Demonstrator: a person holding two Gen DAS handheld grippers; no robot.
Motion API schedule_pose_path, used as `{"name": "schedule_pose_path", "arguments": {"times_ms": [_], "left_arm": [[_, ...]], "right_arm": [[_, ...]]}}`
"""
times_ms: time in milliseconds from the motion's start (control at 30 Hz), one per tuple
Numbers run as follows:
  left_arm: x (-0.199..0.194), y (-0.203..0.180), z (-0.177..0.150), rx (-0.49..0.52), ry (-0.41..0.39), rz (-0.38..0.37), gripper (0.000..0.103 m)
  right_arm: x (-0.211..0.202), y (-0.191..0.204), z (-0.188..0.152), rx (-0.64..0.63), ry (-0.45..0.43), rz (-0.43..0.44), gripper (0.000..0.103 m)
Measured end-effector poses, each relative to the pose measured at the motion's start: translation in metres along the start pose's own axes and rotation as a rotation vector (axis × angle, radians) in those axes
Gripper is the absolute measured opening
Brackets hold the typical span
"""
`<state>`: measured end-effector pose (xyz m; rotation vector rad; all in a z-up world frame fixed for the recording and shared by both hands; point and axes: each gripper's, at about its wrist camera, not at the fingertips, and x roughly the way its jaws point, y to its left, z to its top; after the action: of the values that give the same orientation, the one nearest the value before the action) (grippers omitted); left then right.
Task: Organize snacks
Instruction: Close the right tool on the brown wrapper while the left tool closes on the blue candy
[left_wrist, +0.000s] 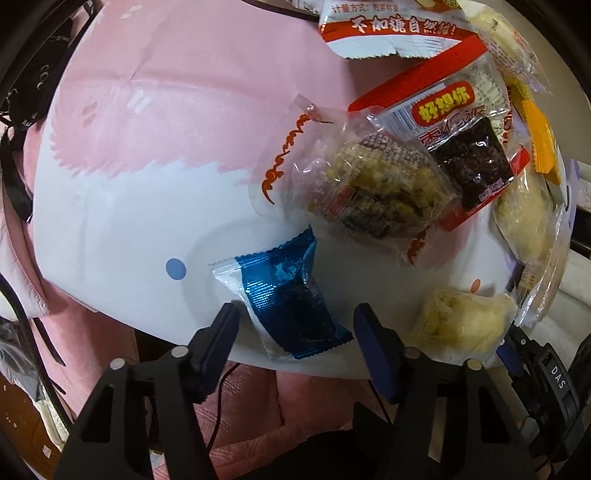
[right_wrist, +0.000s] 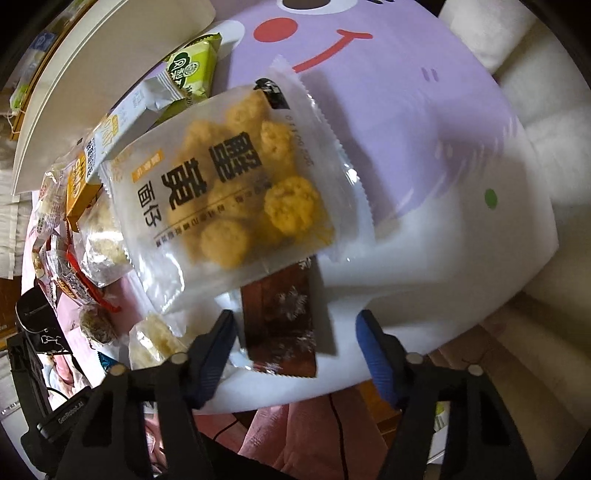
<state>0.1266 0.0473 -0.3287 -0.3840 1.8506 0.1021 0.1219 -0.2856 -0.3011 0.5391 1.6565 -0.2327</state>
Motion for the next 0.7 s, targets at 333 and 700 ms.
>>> {"name": "schedule_pose_path", "arguments": {"times_ms": [333,700], "left_arm": [[-0.011,0.006,-0.010,-0.003,-0.048,-0.013,0.029],[-0.053,0.041,-0.030,0.054,-0.121,-0.042,0.029]], "right_arm": [[-0.002,0.005,-0.004,-0.024,-0.023,-0.010,0.039],[-0.025,-0.017,-0.052,0.020,-0.095,-0.005,0.038]]}}
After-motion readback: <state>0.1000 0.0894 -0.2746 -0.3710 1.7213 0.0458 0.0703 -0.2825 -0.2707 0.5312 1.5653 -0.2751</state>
